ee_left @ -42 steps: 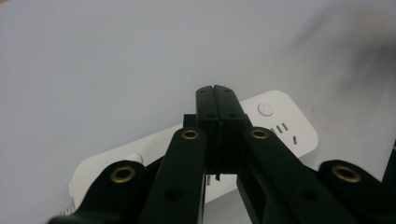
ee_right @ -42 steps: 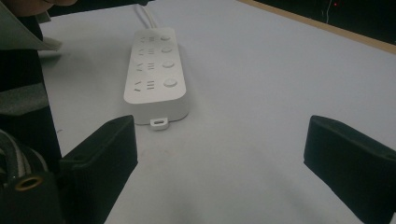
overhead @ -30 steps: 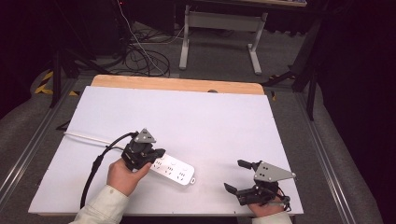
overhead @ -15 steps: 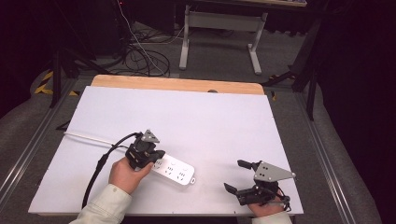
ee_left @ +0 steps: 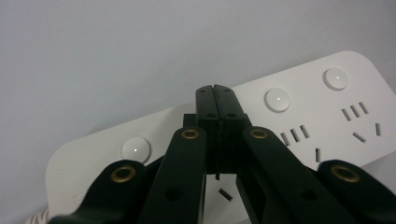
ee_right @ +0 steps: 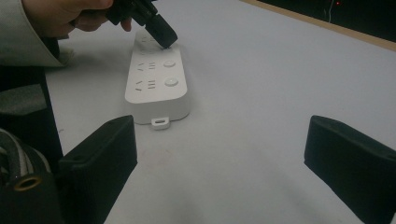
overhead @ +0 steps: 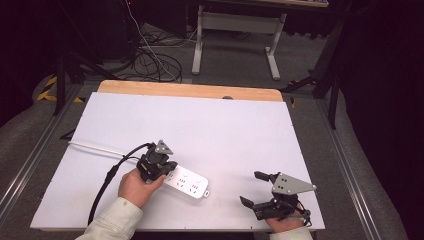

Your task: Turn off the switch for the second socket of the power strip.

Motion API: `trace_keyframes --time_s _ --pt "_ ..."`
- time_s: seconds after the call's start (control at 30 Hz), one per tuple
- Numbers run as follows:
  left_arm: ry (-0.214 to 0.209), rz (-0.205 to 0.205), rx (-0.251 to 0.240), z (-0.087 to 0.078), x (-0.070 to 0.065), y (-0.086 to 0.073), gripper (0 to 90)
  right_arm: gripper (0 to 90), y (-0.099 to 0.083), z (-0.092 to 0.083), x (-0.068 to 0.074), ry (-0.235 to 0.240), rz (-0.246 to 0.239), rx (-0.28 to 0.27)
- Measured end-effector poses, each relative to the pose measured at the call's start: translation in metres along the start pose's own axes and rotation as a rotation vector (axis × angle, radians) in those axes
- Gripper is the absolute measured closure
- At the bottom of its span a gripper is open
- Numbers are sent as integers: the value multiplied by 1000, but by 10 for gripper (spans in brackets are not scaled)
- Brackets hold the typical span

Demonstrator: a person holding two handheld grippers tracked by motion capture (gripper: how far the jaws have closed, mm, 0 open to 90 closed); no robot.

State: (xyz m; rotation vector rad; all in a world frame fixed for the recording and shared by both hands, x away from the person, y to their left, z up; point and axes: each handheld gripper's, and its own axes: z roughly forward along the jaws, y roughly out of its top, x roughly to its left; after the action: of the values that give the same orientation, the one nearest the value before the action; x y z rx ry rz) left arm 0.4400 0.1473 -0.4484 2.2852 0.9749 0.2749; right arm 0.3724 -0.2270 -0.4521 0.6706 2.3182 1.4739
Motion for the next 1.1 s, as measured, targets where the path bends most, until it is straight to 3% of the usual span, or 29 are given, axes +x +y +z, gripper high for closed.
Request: trace_keyframes --time_s 0.43,0.6,0.77,1.1 --pt "2 3 -24 3 1 -5 900 98 0 0 1 0 -1 1" --pt "39 37 -19 3 -5 -5 900 98 0 1 1 -1 -1 3" --pt "37 24 -21 4 -4 -5 900 97 0 1 1 0 3 5" --pt "57 42 -15 4 -7 -4 900 97 0 2 2 2 2 6"
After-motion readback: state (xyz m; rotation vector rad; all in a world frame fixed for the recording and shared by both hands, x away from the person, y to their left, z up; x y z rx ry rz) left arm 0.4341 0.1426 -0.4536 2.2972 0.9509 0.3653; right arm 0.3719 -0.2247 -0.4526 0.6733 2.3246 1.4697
